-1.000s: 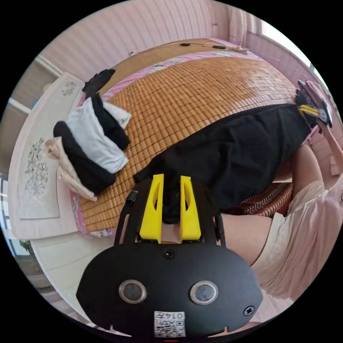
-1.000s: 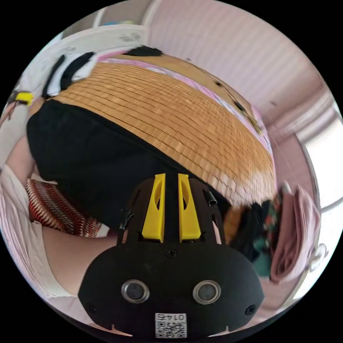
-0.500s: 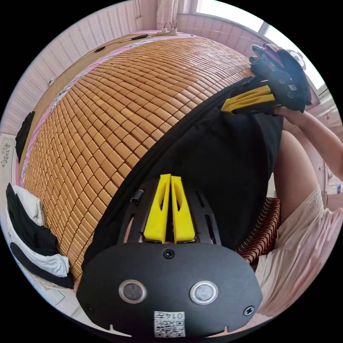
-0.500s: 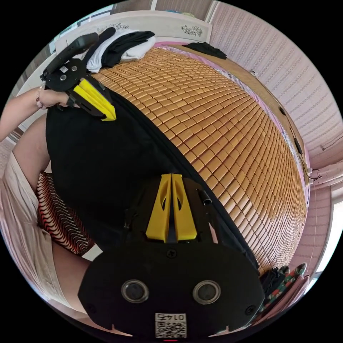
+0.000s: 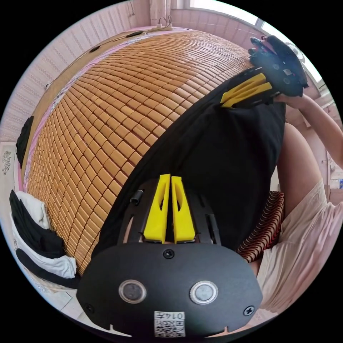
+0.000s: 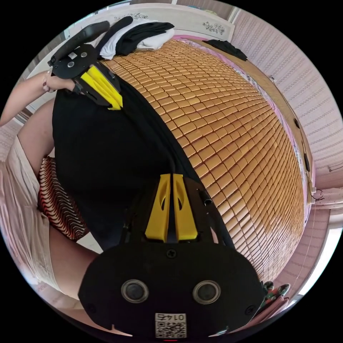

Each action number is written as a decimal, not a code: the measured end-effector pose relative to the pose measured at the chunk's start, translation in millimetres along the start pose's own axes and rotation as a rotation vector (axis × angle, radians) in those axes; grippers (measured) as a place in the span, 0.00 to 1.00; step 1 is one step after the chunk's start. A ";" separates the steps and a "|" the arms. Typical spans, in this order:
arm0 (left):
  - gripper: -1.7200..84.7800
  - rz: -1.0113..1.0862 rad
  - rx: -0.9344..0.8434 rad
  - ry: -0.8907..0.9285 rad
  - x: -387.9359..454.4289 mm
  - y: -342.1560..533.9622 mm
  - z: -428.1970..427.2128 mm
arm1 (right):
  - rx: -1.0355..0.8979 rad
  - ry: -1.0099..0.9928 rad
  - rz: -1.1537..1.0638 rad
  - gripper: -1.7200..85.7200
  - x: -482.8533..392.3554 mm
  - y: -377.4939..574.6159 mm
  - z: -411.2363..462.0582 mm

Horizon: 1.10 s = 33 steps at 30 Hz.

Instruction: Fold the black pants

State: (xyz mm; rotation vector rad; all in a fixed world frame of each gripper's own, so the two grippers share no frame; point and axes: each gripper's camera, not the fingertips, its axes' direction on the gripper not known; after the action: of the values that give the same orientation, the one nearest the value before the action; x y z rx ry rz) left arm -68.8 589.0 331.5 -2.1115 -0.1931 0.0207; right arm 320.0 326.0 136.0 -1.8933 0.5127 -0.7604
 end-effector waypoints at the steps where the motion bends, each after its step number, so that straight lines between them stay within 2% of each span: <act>1: 0.02 -0.013 -0.007 -0.003 0.3 -0.9 1.5 | 0.005 -0.001 -0.001 0.02 0.0 1.5 -2.2; 7: 0.01 -0.022 0.077 -0.021 4.5 2.0 -22.4 | 0.076 -0.042 0.060 0.01 13.7 17.7 -29.7; 11: 0.01 -0.060 0.129 -0.059 -2.3 -4.0 -39.6 | 0.063 -0.069 0.138 0.02 25.8 24.9 -15.3; 16: 0.01 -0.144 0.017 -0.036 -20.9 -22.1 2.7 | 0.026 -0.027 0.305 0.04 35.2 48.8 3.5; 19: 0.01 -0.152 0.022 -0.026 -21.1 -21.6 12.3 | 0.076 0.000 0.437 0.09 44.4 93.1 -10.5; 22: 0.01 -0.151 0.039 -0.026 -20.4 -17.9 12.3 | 0.082 0.139 0.660 0.13 68.6 161.8 -22.7; 27: 0.01 -0.138 0.016 -0.016 -22.0 -18.2 11.0 | 0.061 0.343 1.157 0.15 122.5 298.4 -45.9; 30: 0.01 -0.146 0.008 -0.007 -23.5 -16.5 9.4 | 0.070 0.273 1.310 0.12 143.9 347.5 -35.8; 33: 0.01 -0.159 0.008 -0.005 -24.3 -12.3 6.1 | 0.087 0.146 1.308 0.07 155.9 370.5 -24.0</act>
State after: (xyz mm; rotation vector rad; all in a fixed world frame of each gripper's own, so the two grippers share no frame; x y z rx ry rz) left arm -94.9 596.9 337.2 -2.0824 -0.3626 -0.0675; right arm 407.2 55.5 -149.2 -1.0374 1.5372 -0.0197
